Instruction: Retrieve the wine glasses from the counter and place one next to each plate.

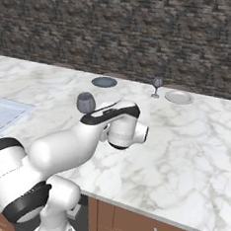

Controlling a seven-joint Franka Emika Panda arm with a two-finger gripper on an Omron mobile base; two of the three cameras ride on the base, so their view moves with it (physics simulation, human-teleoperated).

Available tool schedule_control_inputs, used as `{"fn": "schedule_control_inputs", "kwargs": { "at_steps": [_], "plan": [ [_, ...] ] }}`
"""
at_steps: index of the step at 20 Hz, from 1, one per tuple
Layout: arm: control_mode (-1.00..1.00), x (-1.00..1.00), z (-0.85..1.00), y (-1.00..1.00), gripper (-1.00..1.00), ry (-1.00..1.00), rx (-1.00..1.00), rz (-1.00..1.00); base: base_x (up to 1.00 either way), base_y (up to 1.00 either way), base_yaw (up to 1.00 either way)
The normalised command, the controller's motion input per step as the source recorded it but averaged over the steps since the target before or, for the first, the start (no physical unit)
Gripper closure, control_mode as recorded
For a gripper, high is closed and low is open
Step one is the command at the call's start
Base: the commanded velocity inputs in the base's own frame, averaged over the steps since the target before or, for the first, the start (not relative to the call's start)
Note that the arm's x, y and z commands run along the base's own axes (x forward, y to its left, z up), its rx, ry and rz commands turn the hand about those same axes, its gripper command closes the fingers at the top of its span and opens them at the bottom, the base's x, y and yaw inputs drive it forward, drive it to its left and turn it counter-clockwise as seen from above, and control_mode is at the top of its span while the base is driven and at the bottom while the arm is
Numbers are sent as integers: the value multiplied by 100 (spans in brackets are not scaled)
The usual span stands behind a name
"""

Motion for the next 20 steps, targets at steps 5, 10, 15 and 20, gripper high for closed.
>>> {"fn": "schedule_control_inputs", "kwargs": {
  "at_steps": [5,10,15,20],
  "plan": [
    [100,0,0,0,100,0,0,0,-50,-71,-6],
    [100,0,0,0,100,0,0,0,-100,-100,-20],
    [100,0,0,0,100,0,0,0,-80,-100,-26],
    [100,0,0,0,100,0,0,0,-3,-100,-22]
  ]
}}
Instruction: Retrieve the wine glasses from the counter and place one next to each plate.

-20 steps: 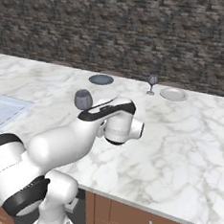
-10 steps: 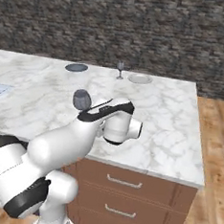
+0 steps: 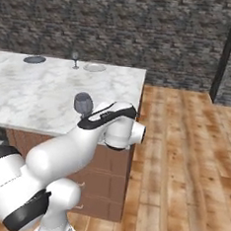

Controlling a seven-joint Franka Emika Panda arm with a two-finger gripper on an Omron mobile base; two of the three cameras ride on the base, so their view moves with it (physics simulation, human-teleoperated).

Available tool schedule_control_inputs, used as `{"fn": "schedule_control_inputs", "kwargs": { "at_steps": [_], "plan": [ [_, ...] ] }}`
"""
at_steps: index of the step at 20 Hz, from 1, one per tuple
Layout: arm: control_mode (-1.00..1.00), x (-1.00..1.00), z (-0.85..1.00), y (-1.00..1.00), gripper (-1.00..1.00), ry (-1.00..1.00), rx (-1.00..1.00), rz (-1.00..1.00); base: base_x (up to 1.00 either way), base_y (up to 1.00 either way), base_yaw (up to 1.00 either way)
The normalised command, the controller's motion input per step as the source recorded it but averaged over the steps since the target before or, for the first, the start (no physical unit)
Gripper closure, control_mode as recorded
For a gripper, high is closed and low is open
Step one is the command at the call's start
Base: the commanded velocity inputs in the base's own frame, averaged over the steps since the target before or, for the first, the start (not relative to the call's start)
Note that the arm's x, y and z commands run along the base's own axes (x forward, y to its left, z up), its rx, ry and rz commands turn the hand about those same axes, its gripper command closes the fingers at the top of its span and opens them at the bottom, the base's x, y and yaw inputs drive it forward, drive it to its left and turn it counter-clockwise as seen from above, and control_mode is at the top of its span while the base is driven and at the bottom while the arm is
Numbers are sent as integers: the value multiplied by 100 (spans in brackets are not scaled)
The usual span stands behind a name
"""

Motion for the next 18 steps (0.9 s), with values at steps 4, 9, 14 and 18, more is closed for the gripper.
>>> {"fn": "schedule_control_inputs", "kwargs": {
  "at_steps": [4,9,14,18],
  "plan": [
    [100,0,0,0,100,0,0,0,50,-100,-5],
    [100,0,0,0,100,0,0,0,57,-100,3],
    [100,0,0,0,100,0,0,0,78,-100,16],
    [100,0,0,0,100,0,0,0,100,-100,19]
  ]
}}
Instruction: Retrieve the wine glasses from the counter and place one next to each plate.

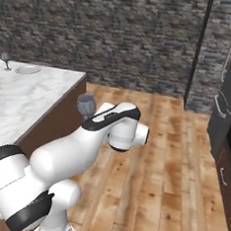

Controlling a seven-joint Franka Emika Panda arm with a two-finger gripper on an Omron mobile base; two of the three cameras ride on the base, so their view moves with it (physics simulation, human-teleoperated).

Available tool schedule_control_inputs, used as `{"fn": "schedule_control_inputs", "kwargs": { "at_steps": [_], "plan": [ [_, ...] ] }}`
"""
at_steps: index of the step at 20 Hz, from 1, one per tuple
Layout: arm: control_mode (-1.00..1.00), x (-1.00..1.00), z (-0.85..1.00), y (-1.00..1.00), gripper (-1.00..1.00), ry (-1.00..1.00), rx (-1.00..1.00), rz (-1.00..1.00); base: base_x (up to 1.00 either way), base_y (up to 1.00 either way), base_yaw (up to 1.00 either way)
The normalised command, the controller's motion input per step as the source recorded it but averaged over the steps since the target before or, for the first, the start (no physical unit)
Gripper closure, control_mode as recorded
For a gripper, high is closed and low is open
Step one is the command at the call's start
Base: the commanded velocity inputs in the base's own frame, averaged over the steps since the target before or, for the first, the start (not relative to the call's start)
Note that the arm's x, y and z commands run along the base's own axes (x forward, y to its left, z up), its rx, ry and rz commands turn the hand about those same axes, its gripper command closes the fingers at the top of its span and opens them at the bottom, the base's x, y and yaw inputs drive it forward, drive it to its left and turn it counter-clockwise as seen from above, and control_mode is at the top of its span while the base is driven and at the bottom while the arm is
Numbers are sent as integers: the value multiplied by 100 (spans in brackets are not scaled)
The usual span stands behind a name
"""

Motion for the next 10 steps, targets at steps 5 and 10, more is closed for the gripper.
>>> {"fn": "schedule_control_inputs", "kwargs": {
  "at_steps": [5,10],
  "plan": [
    [100,0,0,0,100,0,0,0,100,-97,27],
    [100,0,0,0,100,0,0,0,100,-72,31]
  ]
}}
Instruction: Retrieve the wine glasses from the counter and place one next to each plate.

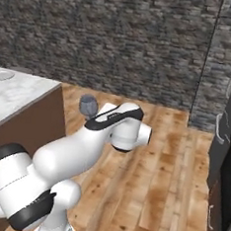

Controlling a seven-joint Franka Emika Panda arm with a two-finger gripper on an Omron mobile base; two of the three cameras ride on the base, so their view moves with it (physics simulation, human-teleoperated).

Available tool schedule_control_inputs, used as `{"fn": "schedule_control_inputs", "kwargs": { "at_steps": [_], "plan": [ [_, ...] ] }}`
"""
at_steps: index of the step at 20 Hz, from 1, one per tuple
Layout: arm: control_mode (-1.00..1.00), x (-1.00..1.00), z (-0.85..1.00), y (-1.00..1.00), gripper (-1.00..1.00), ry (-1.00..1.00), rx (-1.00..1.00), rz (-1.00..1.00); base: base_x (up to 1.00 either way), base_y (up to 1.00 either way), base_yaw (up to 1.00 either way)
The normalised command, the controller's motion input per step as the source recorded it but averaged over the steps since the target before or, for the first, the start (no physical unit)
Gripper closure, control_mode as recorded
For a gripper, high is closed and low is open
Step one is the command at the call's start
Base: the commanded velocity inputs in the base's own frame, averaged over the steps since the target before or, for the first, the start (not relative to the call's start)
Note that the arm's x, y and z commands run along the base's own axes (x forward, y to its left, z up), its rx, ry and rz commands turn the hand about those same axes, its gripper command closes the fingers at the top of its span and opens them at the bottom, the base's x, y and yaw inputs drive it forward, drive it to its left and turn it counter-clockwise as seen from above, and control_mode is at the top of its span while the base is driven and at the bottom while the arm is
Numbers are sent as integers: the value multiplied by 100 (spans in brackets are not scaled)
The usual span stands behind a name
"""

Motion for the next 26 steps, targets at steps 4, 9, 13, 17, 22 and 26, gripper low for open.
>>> {"fn": "schedule_control_inputs", "kwargs": {
  "at_steps": [4,9,13,17,22,26],
  "plan": [
    [100,0,0,0,100,0,0,0,100,-34,34],
    [100,0,0,0,100,0,0,0,100,-30,38],
    [100,0,0,0,100,0,0,0,100,-26,48],
    [100,0,0,0,100,0,0,0,100,-25,57],
    [100,0,0,0,100,0,0,0,100,-21,69],
    [100,0,0,0,100,0,0,0,100,-28,74]
  ]
}}
